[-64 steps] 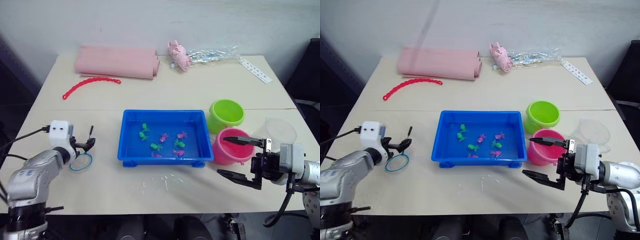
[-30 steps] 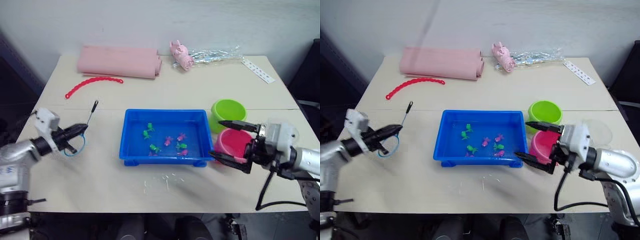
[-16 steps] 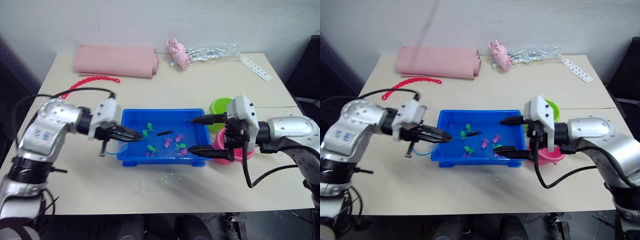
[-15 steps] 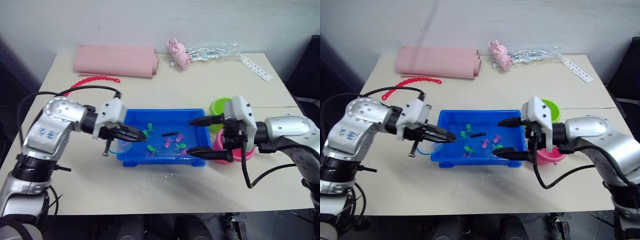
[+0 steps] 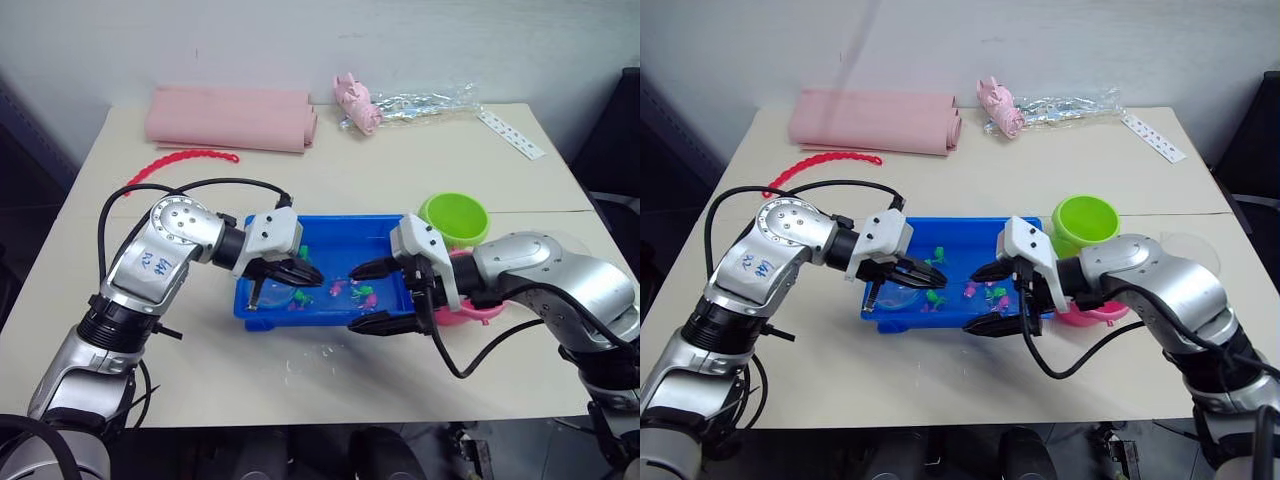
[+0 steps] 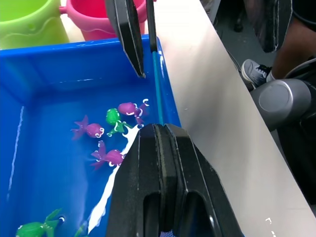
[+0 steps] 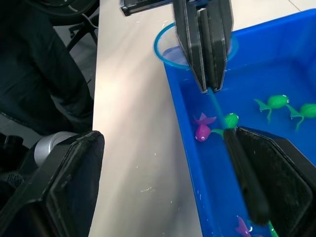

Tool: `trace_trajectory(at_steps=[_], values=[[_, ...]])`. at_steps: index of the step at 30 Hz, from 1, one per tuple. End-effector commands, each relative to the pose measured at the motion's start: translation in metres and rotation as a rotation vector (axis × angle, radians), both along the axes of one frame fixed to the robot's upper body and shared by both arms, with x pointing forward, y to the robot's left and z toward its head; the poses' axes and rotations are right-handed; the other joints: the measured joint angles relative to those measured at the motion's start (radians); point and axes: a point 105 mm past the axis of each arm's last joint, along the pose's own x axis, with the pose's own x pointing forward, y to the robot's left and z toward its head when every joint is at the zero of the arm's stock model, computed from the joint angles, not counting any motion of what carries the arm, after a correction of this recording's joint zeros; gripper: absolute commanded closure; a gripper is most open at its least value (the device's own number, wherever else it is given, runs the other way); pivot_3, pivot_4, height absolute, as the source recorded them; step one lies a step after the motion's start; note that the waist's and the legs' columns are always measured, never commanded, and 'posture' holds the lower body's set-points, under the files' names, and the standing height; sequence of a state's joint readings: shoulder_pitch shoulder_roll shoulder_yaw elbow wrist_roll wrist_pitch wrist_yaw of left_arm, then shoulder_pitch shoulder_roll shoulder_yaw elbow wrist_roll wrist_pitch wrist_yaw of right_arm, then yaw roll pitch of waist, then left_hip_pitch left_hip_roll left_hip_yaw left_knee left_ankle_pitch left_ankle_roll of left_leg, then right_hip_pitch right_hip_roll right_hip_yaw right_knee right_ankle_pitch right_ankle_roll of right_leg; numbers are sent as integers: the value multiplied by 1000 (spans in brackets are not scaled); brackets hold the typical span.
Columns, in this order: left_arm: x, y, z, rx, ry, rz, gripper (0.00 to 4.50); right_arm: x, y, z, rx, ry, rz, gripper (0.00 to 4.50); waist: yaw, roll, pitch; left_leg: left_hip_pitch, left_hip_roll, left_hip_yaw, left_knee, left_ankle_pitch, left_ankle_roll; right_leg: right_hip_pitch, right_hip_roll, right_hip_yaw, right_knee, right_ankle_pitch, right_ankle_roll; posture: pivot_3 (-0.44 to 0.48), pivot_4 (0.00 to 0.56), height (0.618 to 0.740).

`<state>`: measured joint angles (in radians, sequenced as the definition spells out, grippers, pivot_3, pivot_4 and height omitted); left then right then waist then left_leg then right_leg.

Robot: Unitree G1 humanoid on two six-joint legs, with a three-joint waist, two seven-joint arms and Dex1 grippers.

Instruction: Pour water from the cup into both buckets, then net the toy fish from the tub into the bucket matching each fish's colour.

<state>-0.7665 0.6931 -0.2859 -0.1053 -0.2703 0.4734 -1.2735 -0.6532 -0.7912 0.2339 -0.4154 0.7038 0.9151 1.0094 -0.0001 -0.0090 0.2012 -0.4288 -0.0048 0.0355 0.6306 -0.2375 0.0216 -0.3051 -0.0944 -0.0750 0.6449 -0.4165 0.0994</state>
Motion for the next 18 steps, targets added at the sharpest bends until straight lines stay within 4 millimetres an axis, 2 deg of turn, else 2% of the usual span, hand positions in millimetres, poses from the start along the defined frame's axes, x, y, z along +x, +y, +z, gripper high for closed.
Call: trace_trajectory(at_steps=[1,7,8,10,14,17,18], values=[[-7,-5,6,-8,-11,-27,4455,1,3,9,27,-43,-6,0,0,0,0,0,0,0,0,0,0,0,0,0,0,0,0,0,150,740],[-7,-6,6,-15,7,-9,4455,6,7,11,67,-55,-41,0,0,0,0,0,0,0,0,0,0,0,0,0,0,0,0,0,150,740],[-6,-5,6,-15,5,-1,4491,7,8,12,75,-65,-41,257,0,0,0,0,0,0,0,0,0,0,0,0,0,0,0,0,150,740],[-4,-3,5,-14,6,10,4500,9,9,14,92,-76,-47,804,0,0,0,0,0,0,0,0,0,0,0,0,0,0,0,0,150,740],[-3,-2,5,-19,8,20,4500,14,9,17,114,-94,-56,2752,0,0,0,0,0,0,0,0,0,0,0,0,1,0,0,0,150,740],[-2,-1,5,-26,8,28,4500,15,6,18,124,-97,-62,4383,0,0,0,0,0,0,0,0,0,0,0,0,1,0,0,0,150,740],[-2,-1,5,-30,8,31,4500,16,5,17,124,-98,-64,4487,0,0,0,0,0,0,0,0,0,0,0,0,1,0,0,0,150,740]])
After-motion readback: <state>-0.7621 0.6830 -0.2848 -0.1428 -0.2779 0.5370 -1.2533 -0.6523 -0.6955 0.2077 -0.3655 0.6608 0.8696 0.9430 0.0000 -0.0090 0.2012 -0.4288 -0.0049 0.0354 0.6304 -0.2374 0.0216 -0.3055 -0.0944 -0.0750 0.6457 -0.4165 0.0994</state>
